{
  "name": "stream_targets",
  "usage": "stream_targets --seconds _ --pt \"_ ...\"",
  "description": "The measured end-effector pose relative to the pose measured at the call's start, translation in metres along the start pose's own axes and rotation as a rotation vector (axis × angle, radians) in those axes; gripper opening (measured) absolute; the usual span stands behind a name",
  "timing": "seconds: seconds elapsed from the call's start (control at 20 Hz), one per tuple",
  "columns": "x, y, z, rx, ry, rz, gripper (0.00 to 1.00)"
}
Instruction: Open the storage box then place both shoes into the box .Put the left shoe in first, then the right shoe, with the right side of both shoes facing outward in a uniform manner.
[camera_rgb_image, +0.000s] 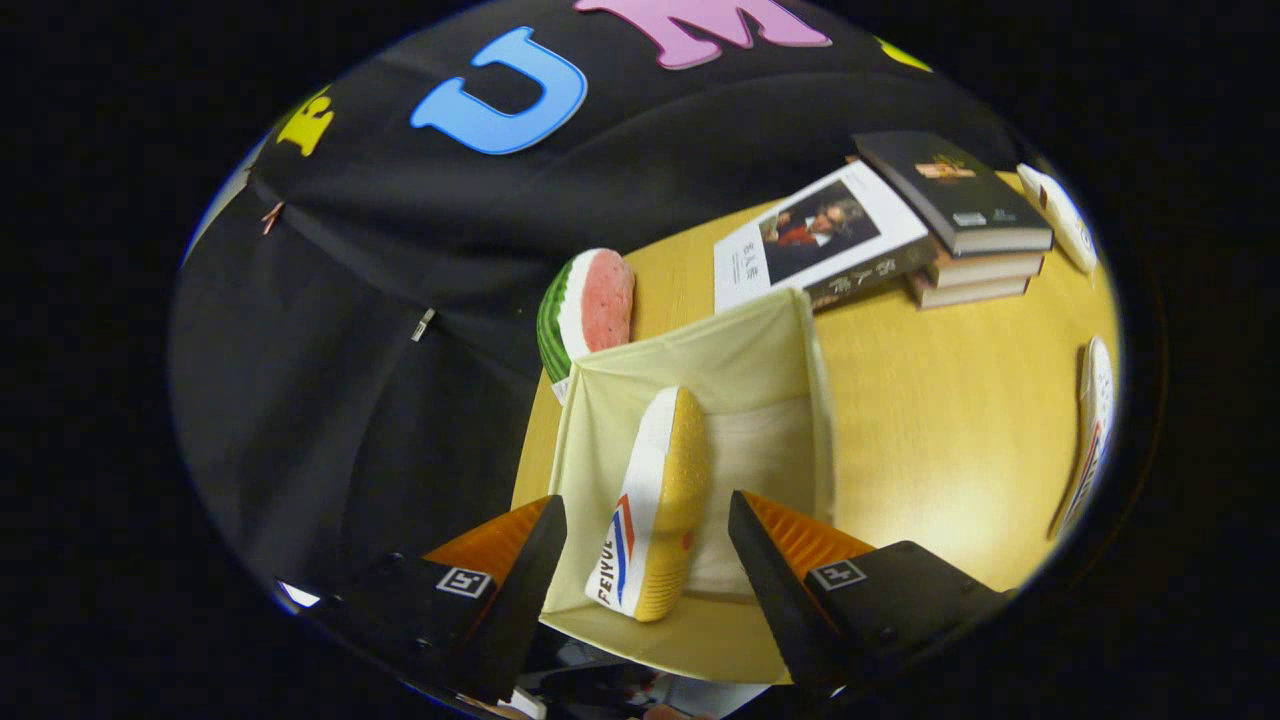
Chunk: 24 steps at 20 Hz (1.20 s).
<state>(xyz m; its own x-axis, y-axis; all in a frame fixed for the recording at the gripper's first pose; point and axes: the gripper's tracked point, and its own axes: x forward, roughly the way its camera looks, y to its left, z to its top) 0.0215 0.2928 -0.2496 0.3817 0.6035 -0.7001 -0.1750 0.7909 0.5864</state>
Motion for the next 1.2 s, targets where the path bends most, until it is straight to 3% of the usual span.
stream_targets --seconds 0.2,0.45,0.6,0.85,1.2 --pt "-0.070 -0.057 0.036 -0.059 -0.122 -0.060 0.99" --pt "-0.145 -0.224 0.042 -0.161 -0.186 -0.371 0.99" --pt "-0.186 -0.317 0.014 -0.103 -0.123 -0.518 0.99" --pt "-0.195 -0.413 -0.035 0.053 0.001 -0.586 0.99" --pt "-0.166 -0.457 -0.051 0.087 0.098 -0.559 0.99"
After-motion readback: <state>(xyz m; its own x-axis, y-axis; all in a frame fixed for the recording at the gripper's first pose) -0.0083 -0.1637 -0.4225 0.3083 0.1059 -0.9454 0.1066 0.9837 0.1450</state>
